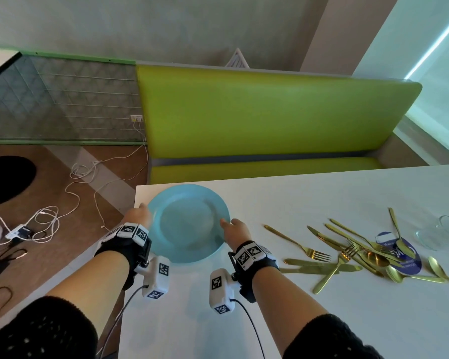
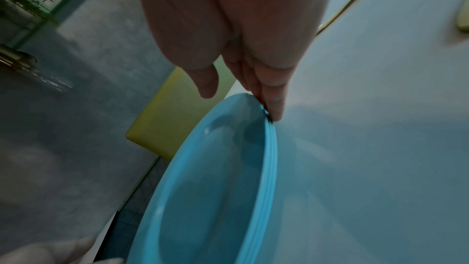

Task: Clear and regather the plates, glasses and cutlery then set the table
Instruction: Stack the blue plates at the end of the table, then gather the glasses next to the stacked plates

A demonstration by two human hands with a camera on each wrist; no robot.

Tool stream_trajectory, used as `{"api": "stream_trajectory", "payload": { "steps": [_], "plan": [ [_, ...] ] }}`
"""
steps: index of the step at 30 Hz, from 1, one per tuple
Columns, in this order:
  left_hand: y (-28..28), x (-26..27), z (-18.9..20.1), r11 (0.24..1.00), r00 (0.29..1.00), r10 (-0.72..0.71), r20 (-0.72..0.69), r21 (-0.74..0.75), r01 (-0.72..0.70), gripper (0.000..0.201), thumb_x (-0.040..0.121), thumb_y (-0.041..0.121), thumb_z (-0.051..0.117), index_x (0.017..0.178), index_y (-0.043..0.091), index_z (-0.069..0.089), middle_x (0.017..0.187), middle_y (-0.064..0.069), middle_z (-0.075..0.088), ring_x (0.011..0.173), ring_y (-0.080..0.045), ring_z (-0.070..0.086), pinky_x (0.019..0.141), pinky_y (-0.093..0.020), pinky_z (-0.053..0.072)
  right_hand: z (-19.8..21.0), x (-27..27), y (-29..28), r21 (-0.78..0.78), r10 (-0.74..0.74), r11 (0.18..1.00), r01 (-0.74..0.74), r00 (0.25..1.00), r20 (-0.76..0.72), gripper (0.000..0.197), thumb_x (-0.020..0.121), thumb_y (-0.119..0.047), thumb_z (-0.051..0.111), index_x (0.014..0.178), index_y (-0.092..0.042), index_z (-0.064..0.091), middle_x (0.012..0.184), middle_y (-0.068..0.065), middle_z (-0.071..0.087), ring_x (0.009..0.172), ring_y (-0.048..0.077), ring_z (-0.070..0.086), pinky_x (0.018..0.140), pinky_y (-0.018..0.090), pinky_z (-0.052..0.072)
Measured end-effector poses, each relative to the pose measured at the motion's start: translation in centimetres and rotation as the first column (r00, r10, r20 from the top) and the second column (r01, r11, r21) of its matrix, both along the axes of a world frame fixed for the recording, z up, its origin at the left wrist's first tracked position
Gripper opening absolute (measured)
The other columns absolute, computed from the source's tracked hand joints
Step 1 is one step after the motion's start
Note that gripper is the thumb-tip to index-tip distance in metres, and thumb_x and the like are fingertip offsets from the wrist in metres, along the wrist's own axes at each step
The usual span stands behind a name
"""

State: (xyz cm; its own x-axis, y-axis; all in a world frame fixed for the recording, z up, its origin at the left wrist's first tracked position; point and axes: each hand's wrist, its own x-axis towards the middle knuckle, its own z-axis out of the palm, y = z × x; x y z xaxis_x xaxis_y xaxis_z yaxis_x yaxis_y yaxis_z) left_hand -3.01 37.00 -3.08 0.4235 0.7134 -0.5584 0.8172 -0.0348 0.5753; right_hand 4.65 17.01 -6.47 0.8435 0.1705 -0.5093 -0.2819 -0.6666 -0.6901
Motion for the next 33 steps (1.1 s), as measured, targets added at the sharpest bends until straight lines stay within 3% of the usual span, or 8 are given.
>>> {"api": "stream_trajectory", "payload": {
  "steps": [5,11,23,26,28,30,32,33],
  "plan": [
    [-0.1,0.1,0.5,0.998,0.998,0.061,0.013,-0.006,-0.061,0.06,0.103,0.033,0.018,0.136,-0.013,0.038,0.146,-0.029,0.036,0.136,-0.04,0.035,0.11,-0.038,0.026,0.0,0.0,0.1,0.034,-0.023,0.999,0.024,0.999,-0.032,0.046,0.094,-0.037,0.048,0.119,0.0,0.056,0.122,0.018,0.06,0.112,0.033,0.057,0.099,0.042,0.045],
    [-0.5,-0.1,1.1,0.997,0.997,0.074,0.036,-0.021,-0.073,0.062,0.103,0.035,0.015,0.136,-0.013,0.037,0.147,-0.029,0.034,0.137,-0.039,0.033,0.111,-0.037,0.025,-0.3,0.1,-0.2,0.069,-0.032,0.997,0.035,0.999,-0.041,0.047,0.095,-0.037,0.048,0.121,0.001,0.054,0.111,0.014,0.06,0.093,0.022,0.051,0.092,0.036,0.044],
    [-2.3,0.6,2.2,0.995,0.985,0.065,0.161,0.06,-0.076,0.056,0.103,0.032,0.024,0.136,-0.01,0.04,0.143,-0.029,0.04,0.133,-0.042,0.038,0.107,-0.04,0.029,1.5,0.1,-2.0,0.169,-0.127,0.975,0.142,0.987,-0.1,0.078,0.089,-0.044,0.056,0.148,-0.006,0.023,0.146,0.014,0.039,0.133,0.03,0.042,0.11,0.043,0.036],
    [-4.4,2.4,3.4,0.991,0.975,-0.022,0.222,0.134,-0.008,0.05,0.102,0.029,0.027,0.127,-0.009,0.05,0.135,-0.03,0.048,0.126,-0.044,0.044,0.103,-0.042,0.033,3.3,0.4,-5.5,0.21,-0.175,0.96,0.188,0.981,-0.08,0.063,0.091,-0.036,0.054,0.143,-0.008,0.031,0.13,0.013,0.047,0.119,0.028,0.05,0.106,0.043,0.042],
    [-6.4,3.7,4.4,0.979,0.957,-0.145,0.252,0.176,0.102,0.04,0.101,0.021,0.032,0.096,-0.004,0.062,0.117,-0.033,0.055,0.11,-0.047,0.05,0.093,-0.04,0.038,4.5,0.7,-8.3,0.239,-0.214,0.943,0.231,0.972,-0.093,0.043,0.093,-0.031,0.053,0.131,-0.014,0.041,0.113,0.008,0.046,0.1,0.023,0.05,0.092,0.038,0.049],
    [-9.7,5.2,5.7,0.957,0.929,-0.257,0.266,0.203,0.206,0.034,0.096,0.011,0.037,0.063,0.013,0.046,0.091,-0.026,0.045,0.084,-0.038,0.042,0.076,-0.033,0.033,6.1,0.9,-12.2,0.254,-0.294,0.917,0.308,0.951,-0.091,0.031,0.094,-0.027,0.054,0.121,-0.017,0.045,0.1,0.005,0.05,0.085,0.02,0.052,0.071,0.034,0.05],
    [-13.4,6.5,7.0,0.945,0.9,-0.315,0.301,0.193,0.266,0.034,0.092,0.009,0.04,0.059,0.015,0.041,0.085,-0.015,0.044,0.079,-0.029,0.036,0.072,-0.027,0.028,7.4,0.9,-16.4,0.248,-0.362,0.895,0.372,0.928,-0.087,0.039,0.095,-0.022,0.052,0.131,-0.008,0.047,0.081,0.001,0.051,0.069,0.014,0.051,0.059,0.029,0.047],
    [-15.3,7.0,7.5,0.94,0.881,-0.338,0.331,0.173,0.295,0.03,0.091,0.012,0.042,0.063,0.016,0.053,0.085,-0.016,0.053,0.08,-0.031,0.043,0.073,-0.025,0.033,8.0,0.8,-18.6,0.227,-0.374,0.897,0.38,0.925,-0.07,0.041,0.096,-0.02,0.05,0.133,-0.003,0.046,0.077,-0.001,0.049,0.065,0.012,0.049,0.059,0.027,0.046]
  ]
}}
